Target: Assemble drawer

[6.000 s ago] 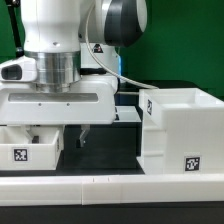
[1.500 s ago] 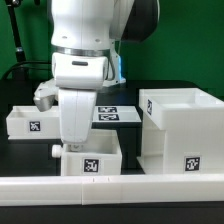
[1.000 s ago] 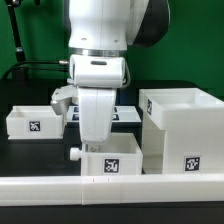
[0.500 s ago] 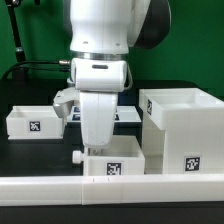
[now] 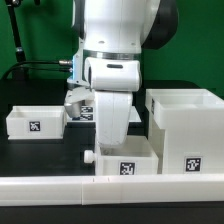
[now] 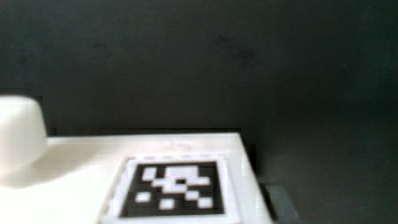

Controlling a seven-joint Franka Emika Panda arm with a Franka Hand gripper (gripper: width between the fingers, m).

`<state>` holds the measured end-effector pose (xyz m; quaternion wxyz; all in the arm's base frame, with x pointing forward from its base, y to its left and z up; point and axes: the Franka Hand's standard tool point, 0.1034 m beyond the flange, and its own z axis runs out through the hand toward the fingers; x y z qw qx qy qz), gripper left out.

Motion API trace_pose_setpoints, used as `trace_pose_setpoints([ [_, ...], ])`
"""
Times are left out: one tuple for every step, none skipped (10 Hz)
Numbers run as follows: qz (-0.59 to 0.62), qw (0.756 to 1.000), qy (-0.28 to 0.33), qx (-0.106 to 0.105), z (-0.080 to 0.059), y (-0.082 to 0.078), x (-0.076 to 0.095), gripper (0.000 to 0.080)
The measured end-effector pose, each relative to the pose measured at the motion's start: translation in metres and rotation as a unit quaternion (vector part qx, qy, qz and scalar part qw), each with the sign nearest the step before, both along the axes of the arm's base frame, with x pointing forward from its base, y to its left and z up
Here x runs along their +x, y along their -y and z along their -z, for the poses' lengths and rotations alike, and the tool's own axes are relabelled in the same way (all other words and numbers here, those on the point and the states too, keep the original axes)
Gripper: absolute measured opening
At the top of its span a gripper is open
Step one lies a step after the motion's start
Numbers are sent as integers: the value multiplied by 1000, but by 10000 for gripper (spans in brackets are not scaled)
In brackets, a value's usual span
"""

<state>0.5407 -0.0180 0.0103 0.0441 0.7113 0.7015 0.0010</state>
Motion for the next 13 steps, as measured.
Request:
trace_pose_setpoints([
  [1,1000,0,0,0,0,0,42],
  [1,1000,0,0,0,1,0,42],
  [3,1000,0,0,0,1,0,42],
  [11,1000,0,2,0,-3,1,42],
  [15,1000,-7,0,-1,-3,1,42],
  [16,1000,-7,-1,-3,-3,3,42],
  [18,1000,-7,-1,-3,-3,3,42],
  [19,1000,-8,-1,-2,-2,2,42],
  [19,1000,-8,-1,-2,-2,2,42],
  [20,1000,-8,-1,-2,-1,2,42],
  [20,1000,-8,-1,-2,-1,2,42],
  [22,1000,-12,-1,-3,-3,3,42],
  [24,1000,-15,-2,-4,-3,3,42],
])
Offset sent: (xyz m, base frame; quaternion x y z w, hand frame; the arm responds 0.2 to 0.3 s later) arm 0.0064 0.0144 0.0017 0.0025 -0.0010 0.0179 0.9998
